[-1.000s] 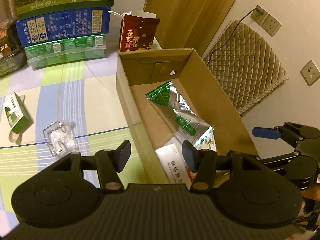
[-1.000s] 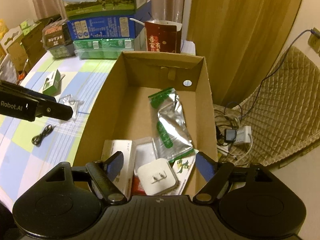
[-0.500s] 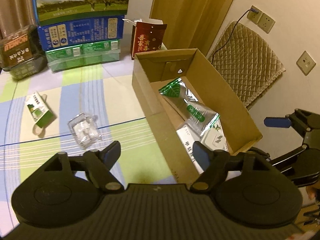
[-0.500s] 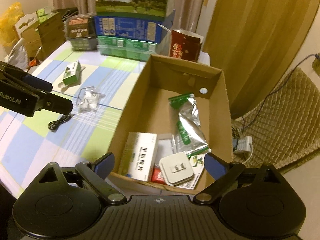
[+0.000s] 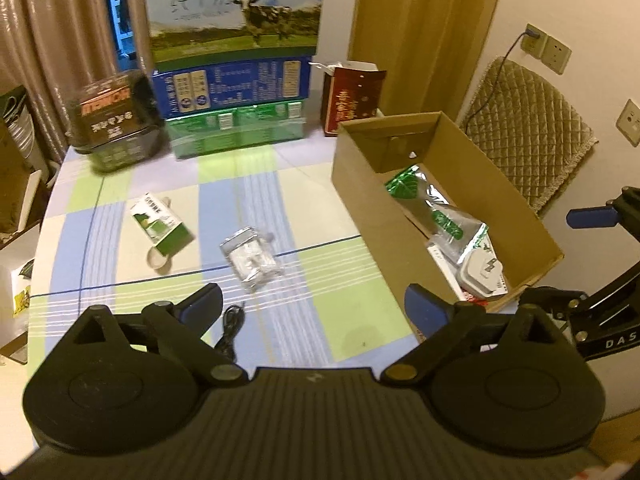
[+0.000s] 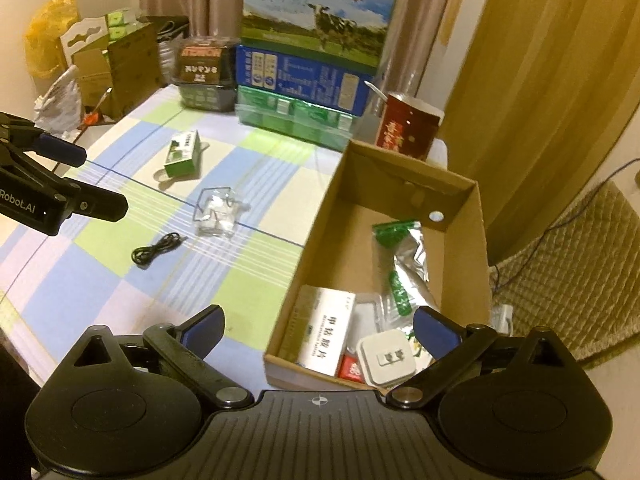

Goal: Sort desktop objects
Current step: 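Withdraw both tools from the cardboard box back over the table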

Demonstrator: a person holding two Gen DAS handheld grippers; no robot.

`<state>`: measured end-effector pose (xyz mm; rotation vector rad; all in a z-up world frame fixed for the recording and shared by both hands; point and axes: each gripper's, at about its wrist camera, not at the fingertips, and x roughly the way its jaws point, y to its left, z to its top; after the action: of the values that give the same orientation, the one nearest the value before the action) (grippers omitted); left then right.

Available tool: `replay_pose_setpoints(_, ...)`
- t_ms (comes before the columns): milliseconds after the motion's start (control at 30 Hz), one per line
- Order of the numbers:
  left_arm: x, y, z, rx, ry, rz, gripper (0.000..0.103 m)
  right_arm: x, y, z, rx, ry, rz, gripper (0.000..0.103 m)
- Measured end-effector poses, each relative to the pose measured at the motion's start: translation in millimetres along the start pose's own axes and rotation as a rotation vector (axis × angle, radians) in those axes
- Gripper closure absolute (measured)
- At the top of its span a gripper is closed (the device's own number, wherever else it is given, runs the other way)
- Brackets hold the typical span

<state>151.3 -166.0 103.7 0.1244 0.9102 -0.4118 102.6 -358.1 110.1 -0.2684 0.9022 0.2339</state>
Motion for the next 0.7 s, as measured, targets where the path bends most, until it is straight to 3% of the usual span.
replay_pose_setpoints(700,-16,54,-41,0.007,-0.011,0.062,0.002,5,33,5,-0.044,-0.001,0.025,0.004)
